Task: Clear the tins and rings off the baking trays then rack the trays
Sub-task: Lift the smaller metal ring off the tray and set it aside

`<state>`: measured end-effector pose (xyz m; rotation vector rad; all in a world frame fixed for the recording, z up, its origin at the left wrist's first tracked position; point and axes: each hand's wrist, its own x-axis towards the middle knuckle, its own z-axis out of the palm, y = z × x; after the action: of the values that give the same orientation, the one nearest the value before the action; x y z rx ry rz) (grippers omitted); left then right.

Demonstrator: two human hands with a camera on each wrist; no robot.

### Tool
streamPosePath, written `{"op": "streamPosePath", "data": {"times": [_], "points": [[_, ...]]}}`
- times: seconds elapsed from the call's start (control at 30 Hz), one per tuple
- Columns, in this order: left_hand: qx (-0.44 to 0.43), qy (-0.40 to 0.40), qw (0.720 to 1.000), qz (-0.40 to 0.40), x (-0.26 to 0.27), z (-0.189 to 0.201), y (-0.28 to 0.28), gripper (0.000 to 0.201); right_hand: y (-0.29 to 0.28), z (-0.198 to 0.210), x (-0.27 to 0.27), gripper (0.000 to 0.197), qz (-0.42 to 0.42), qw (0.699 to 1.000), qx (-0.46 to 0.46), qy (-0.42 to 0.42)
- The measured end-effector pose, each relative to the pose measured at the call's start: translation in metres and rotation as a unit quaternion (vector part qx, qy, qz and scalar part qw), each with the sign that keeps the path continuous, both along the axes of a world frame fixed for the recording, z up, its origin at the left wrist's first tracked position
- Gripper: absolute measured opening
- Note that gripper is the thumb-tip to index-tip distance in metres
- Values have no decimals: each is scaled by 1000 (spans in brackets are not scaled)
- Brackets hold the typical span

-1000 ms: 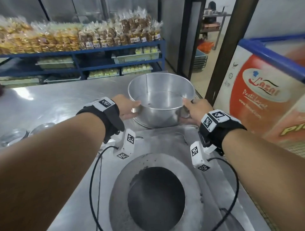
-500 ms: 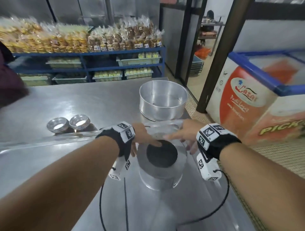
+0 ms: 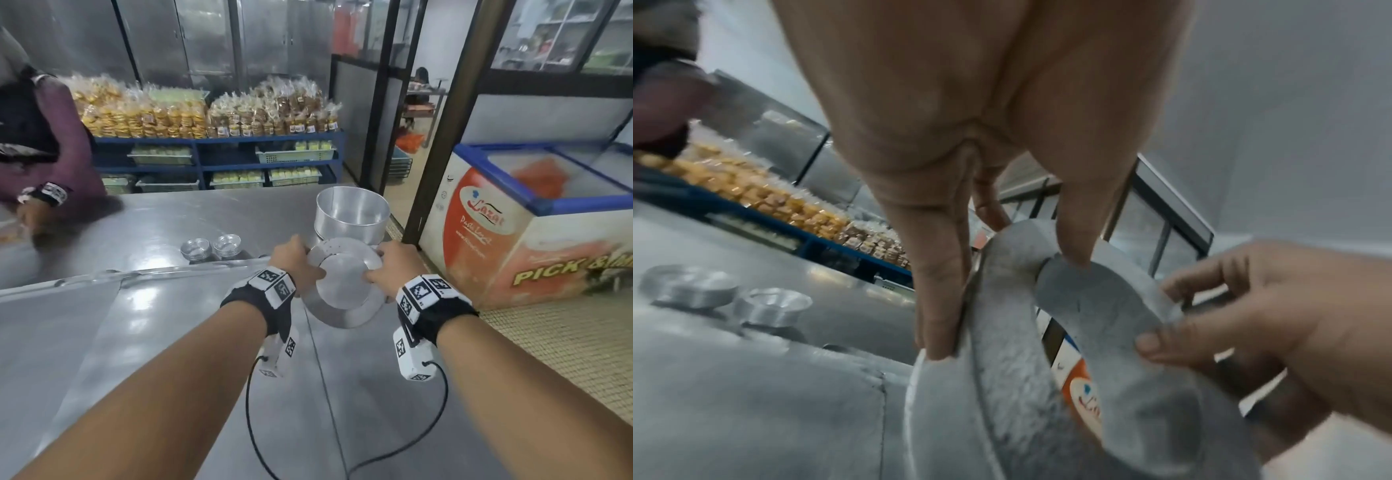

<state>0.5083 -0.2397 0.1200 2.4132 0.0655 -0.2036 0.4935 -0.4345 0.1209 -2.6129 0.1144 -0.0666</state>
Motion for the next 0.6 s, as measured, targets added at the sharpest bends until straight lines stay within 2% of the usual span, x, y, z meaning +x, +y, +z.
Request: {"op": "streamPosePath", "data": {"times": [0.1,0.2,0.33,0.47,0.53,0.6], "points": [[-165,10,985,53,-54,16,37,63,32,11,-51,29,7,997,13,-72],[-299,33,948,101,-104,25,72,61,65,15,-106,31,12,992,35,-123],[-332,43,925,181,-167,21,116,79,111,9,-171,45,25,985,91,-143],[-356,63,912,193,-226,5,147,74,151,-9,-228,50,63,973,112,-193],[-368,64,909,184,-250,-6,163,78,164,-25,-247,51,67,964,161,-200],[-393,48,900,182,-273,-17,180,71,176,-41,-265,55,82,953,235,-170]]}}
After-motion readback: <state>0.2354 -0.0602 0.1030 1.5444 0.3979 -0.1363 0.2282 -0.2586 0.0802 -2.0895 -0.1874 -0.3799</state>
